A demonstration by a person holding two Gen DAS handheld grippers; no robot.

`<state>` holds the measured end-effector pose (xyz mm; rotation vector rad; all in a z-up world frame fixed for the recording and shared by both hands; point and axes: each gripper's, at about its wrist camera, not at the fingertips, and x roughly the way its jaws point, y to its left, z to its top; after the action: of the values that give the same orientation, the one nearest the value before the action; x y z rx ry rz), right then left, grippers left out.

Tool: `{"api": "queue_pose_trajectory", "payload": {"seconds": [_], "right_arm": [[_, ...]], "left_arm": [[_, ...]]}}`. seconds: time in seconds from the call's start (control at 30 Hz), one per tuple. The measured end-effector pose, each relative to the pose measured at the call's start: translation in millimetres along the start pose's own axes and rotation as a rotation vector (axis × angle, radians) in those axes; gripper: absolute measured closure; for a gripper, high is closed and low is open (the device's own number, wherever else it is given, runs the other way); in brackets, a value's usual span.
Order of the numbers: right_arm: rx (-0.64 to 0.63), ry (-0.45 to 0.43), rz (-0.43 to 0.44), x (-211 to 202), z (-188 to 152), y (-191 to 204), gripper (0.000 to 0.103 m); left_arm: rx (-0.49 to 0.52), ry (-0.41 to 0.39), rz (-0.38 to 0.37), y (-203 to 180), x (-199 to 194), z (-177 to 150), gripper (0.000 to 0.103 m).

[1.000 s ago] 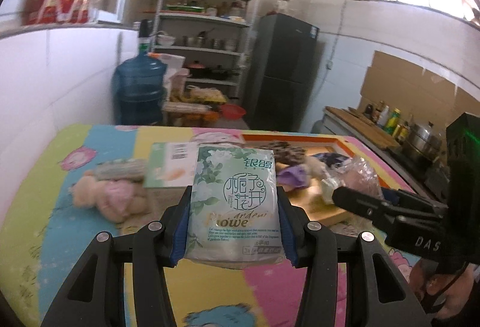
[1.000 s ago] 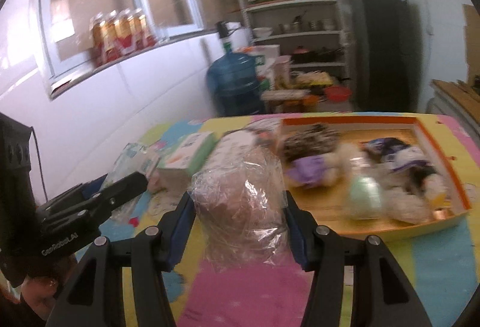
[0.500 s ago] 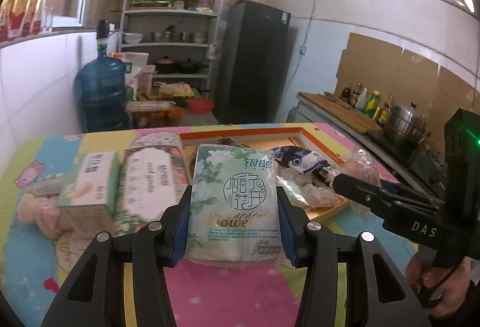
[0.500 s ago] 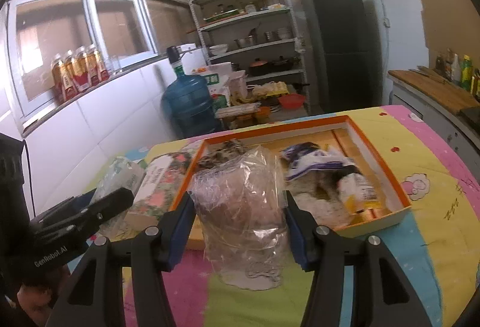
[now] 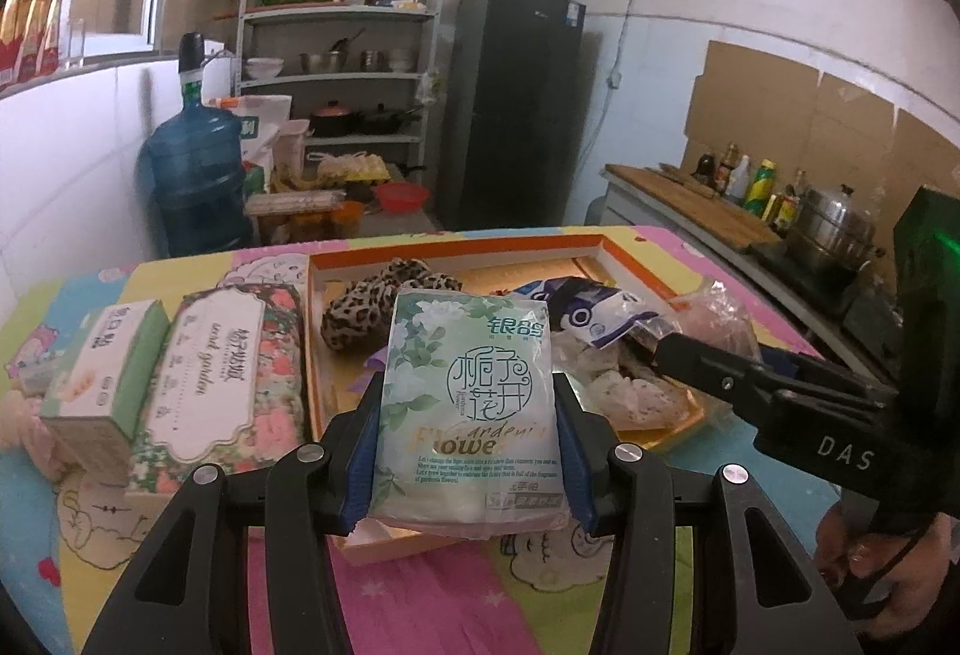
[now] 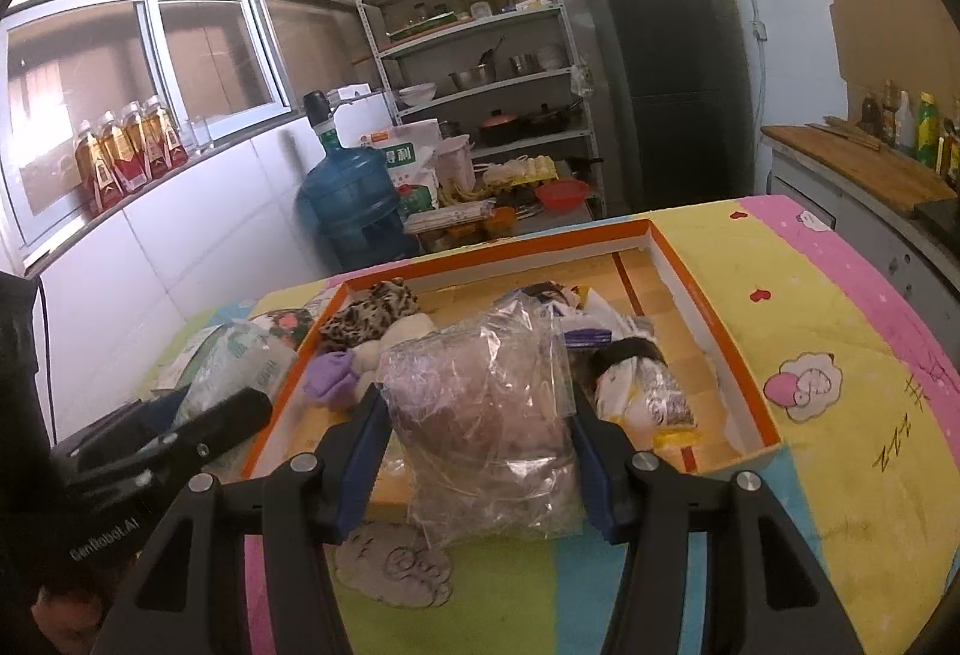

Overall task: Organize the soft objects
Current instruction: 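Lower the tissue pack and clear bag into the box and open both grippers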

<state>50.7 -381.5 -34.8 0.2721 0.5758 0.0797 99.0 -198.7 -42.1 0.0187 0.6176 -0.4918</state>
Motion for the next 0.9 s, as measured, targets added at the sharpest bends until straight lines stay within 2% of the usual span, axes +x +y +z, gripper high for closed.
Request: {"api": "queue_pose_trajectory", "payload": {"seconds": [0.23,0.9], "right_arm": [[-0.012,0.030,0.019,21.1,4.4,-6.0,0.047],[-0.008,0.052,0.012,45.6,8.6,-16.6,0.047]], "left_arm": [[0.002,0.035,0.033,-5.3,25.4,-1.1,0.051],[0.011,0.075,0.062,-12.7,54.2,-1.1,0.051]]}}
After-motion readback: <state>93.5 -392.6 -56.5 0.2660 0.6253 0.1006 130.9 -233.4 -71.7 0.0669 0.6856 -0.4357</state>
